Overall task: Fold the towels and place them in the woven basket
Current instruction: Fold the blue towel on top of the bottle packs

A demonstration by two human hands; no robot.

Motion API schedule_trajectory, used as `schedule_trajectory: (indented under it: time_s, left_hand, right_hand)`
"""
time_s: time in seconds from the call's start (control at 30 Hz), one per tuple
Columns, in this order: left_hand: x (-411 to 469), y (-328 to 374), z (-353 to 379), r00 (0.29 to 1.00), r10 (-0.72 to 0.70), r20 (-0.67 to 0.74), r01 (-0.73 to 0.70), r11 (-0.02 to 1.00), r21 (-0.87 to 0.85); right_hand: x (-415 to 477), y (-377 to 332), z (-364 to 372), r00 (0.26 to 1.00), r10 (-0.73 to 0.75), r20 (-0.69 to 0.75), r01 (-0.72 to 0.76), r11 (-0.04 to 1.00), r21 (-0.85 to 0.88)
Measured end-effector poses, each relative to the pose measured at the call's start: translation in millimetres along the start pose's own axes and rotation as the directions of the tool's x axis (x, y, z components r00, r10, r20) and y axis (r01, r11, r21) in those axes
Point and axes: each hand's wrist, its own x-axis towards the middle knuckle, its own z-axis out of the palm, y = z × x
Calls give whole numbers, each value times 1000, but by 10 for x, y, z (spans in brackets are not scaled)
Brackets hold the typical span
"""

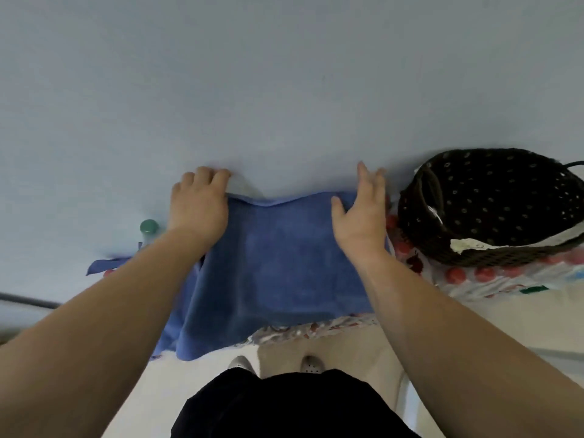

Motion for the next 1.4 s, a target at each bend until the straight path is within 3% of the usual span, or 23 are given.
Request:
schedule_trajectory:
  time_s: [0.1, 0.2, 0.3, 0.63, 0.77, 0.87, 0.97, 1.07, 1.17, 1.3, 1.4]
  left_hand:
    - [-353, 294, 270, 998, 29, 55, -26, 998, -54]
    - [-821, 551, 510, 971, 86, 224, -55, 989, -141]
    - [-996, 609, 705, 924, 77, 374, -38, 993, -110]
    - [-505, 690, 838, 885, 186, 428, -176, 982, -63]
    - [-626, 638, 732, 909, 197, 368, -166, 980, -115]
    - [-902, 466, 590, 974, 51, 220, -23, 991, -130]
    - [-1238, 193, 476, 985, -140, 100, 149, 985, -92]
    - [-1536, -8, 362, 945, -319, 64, 321, 947, -14]
    - [-1741, -113, 294, 868, -494, 49, 493, 870, 27]
    - [-1887, -230, 258, 771, -629, 99, 632, 775, -3]
    - [-1860, -313, 237, 771, -625, 125, 633, 773, -39]
  right_hand:
    - [-238, 219, 280, 956, 41, 290, 78, 919, -386]
    - [-412, 472, 405, 932, 74, 355, 147, 818, -556]
    - [-349, 576, 387, 923, 34, 383, 226, 760, -610]
    - [-84, 762, 215, 932, 55, 359, 208, 730, -651]
    - [-63, 782, 145, 927, 60, 371, 212, 731, -648]
    - [-101, 653, 151, 920, -31, 391, 297, 706, -643]
    - [-269, 286, 314, 833, -214, 510, 497, 694, -520]
    - [-552, -103, 582, 700, -335, 631, 639, 688, -344]
    - [-754, -261, 827, 613, -360, 703, 706, 649, -283]
    - [-853, -176, 995, 573, -328, 751, 749, 583, -316]
    - [-859, -126, 988, 579, -341, 741, 762, 551, -341]
